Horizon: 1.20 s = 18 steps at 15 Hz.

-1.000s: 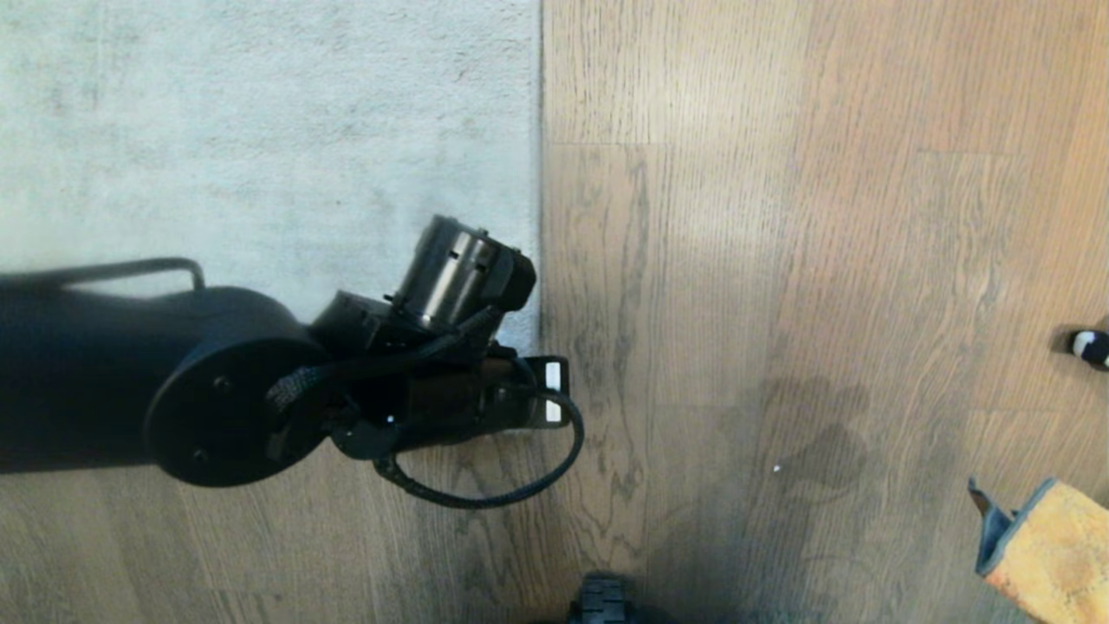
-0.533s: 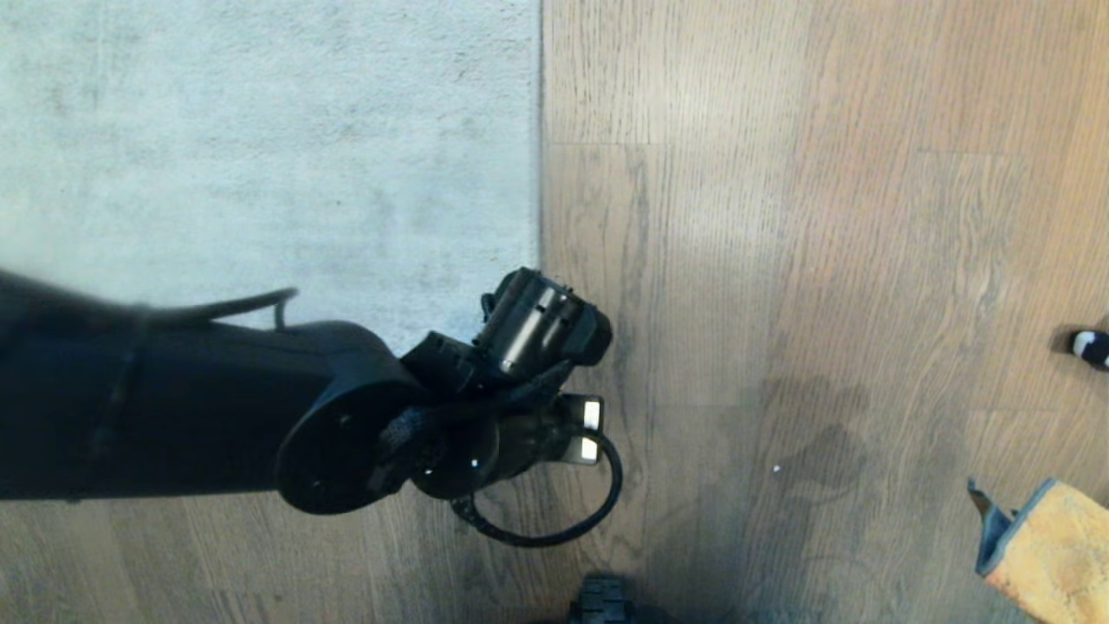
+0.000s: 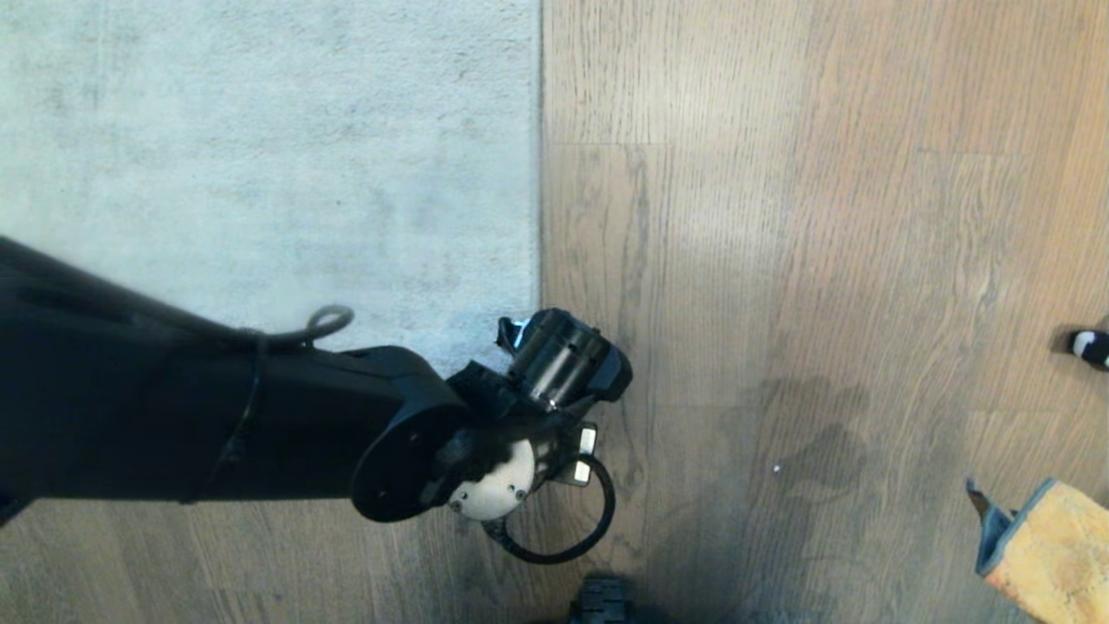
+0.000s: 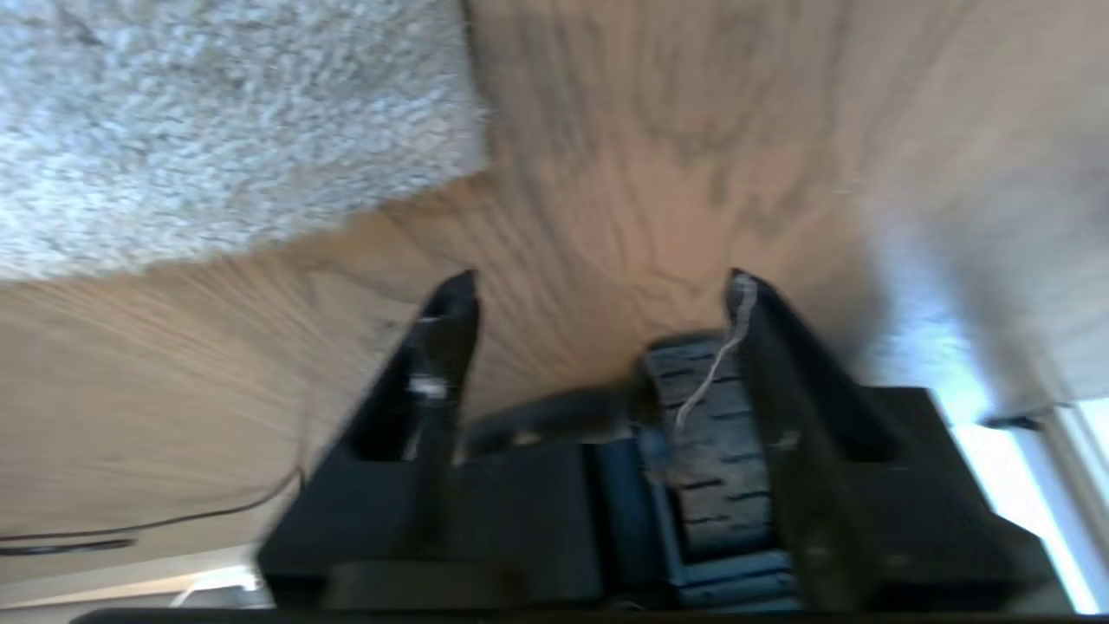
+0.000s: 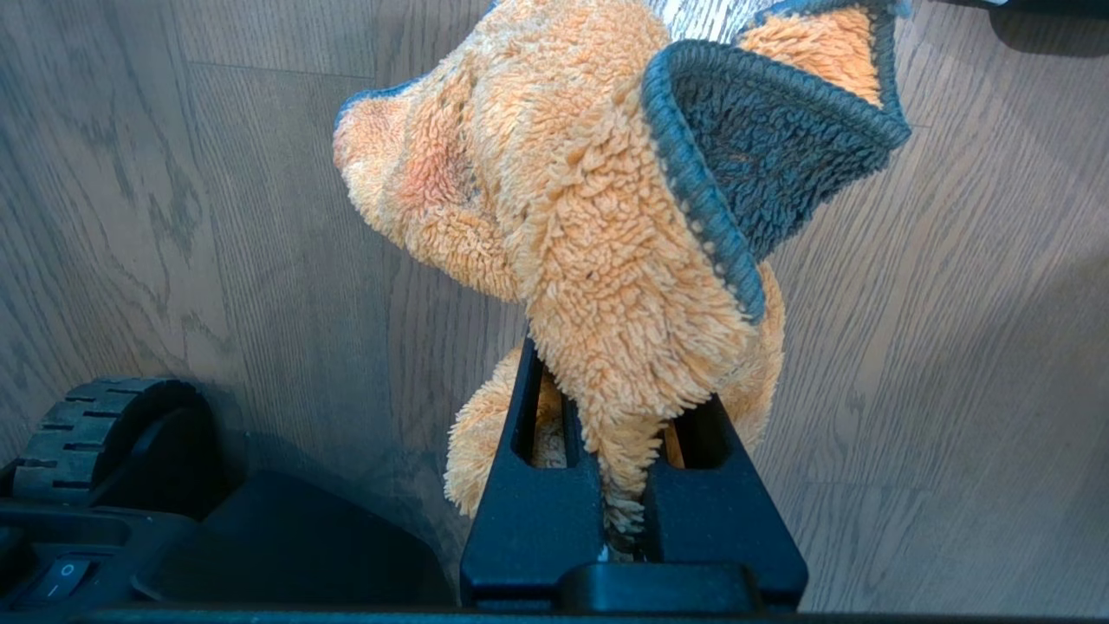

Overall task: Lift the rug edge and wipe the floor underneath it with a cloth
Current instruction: Lift up the carpet

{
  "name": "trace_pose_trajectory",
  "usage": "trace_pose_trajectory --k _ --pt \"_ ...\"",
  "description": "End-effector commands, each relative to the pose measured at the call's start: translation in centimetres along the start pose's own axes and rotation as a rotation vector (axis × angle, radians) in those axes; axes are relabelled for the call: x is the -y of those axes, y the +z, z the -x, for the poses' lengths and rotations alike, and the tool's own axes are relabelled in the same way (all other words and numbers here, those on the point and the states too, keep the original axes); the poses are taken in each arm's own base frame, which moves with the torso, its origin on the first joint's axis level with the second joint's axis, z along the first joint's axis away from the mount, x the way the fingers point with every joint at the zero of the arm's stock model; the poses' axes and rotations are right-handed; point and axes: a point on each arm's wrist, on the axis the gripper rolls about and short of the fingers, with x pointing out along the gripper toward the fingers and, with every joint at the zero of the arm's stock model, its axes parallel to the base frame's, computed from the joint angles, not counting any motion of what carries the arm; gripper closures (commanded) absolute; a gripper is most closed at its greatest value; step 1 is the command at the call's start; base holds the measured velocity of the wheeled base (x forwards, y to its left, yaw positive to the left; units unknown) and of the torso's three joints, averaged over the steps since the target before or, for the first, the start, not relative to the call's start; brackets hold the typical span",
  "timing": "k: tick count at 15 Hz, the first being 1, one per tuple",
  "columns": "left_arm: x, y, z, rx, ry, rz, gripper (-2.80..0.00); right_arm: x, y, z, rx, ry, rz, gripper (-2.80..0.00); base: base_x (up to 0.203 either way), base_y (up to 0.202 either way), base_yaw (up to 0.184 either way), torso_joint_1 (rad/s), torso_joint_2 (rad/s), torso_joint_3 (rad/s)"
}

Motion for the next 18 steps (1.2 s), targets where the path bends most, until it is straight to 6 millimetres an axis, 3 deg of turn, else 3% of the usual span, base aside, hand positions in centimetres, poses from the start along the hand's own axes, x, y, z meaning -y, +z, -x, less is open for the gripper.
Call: trace_pose_trajectory --k 1,4,8,14,18 --pt "0.1 -0.3 -0.6 -0.006 0.03 -0.015 -2.8 0.0 0.0 0.0 -0.001 0.001 0.0 0.0 0.0 0.0 0.0 0.0 0.0 0.0" --pt "-0.2 -0.3 -0.6 -0.012 0.096 -0.06 -2.8 0.0 0.0 0.0 -0.001 0.001 0.0 0.0 0.0 0.0 0.0 0.0 0.0 0.0" --pt "0.3 1.4 -0.6 -0.018 0.168 -0.103 -2.8 0.0 0.0 0.0 -0.001 0.001 0.002 0.0 0.0 0.0 0.0 0.0 0.0 0.0" --pt "0.2 2.5 -3.4 0.0 0.33 -0.207 -2.8 0.0 0.0 0.0 -0.001 0.001 0.0 0.0 0.0 0.0 0.0 0.0 0.0 0.0" --pt "0.0 3.0 -3.7 -0.025 0.396 -0.261 -2.8 0.0 0.0 0.0 -0.001 0.001 0.0 0.0 0.0 0.0 0.0 0.0 0.0 0.0"
